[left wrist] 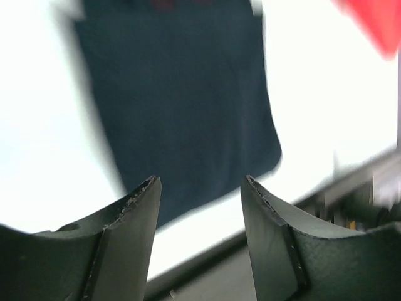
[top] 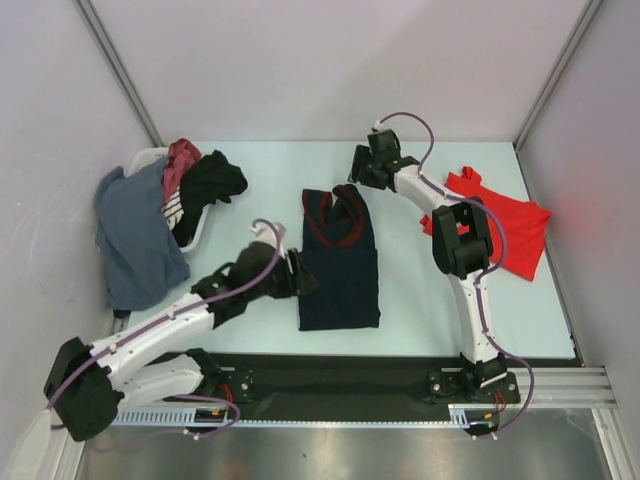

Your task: Fold and stack the tank tops

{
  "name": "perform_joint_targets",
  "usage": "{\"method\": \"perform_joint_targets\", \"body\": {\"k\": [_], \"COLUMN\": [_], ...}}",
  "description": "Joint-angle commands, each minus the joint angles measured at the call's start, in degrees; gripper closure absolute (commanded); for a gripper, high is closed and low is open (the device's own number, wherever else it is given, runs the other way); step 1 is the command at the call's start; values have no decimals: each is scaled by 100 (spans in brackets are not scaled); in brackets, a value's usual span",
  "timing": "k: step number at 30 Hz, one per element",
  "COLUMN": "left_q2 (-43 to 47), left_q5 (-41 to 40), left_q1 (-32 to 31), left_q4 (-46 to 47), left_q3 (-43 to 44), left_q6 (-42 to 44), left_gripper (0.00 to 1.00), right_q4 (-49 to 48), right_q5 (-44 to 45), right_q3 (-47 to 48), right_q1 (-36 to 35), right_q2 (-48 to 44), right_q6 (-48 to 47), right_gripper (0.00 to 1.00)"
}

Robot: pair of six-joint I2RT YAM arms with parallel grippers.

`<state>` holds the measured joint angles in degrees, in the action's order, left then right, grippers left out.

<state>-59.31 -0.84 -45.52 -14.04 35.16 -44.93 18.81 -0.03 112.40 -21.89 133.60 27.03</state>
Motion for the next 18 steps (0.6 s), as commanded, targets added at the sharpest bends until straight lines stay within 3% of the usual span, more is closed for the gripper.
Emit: {"method": "perform_joint_targets", "body": {"k": [1, 6, 9, 13, 18], "left_q2": [253, 8, -177, -283, -90], "left_q5": [-57, 399, 717, 927, 972], "left_q1": [867, 1939, 2257, 2275, 2275], "left_q4": [-696, -583, -372, -143, 16], "left_q3": [447, 554, 527, 327, -87], "left_q6": [554, 705, 713, 705, 669], "left_gripper": [40, 41, 41, 43, 43], "right_q4": [211, 448, 501, 720, 1449], "right_q5": [-515, 424, 837, 1110, 1312], "right_q3": [10, -8, 54, 431, 1634], "right_q1": [-157, -815, -1062, -1396, -1704], "right_q2": [-484, -695, -757, -573, 260], "right_q6": [-593, -1234, -1524, -1700, -1718], "right_gripper": [38, 34, 32, 31, 32]}}
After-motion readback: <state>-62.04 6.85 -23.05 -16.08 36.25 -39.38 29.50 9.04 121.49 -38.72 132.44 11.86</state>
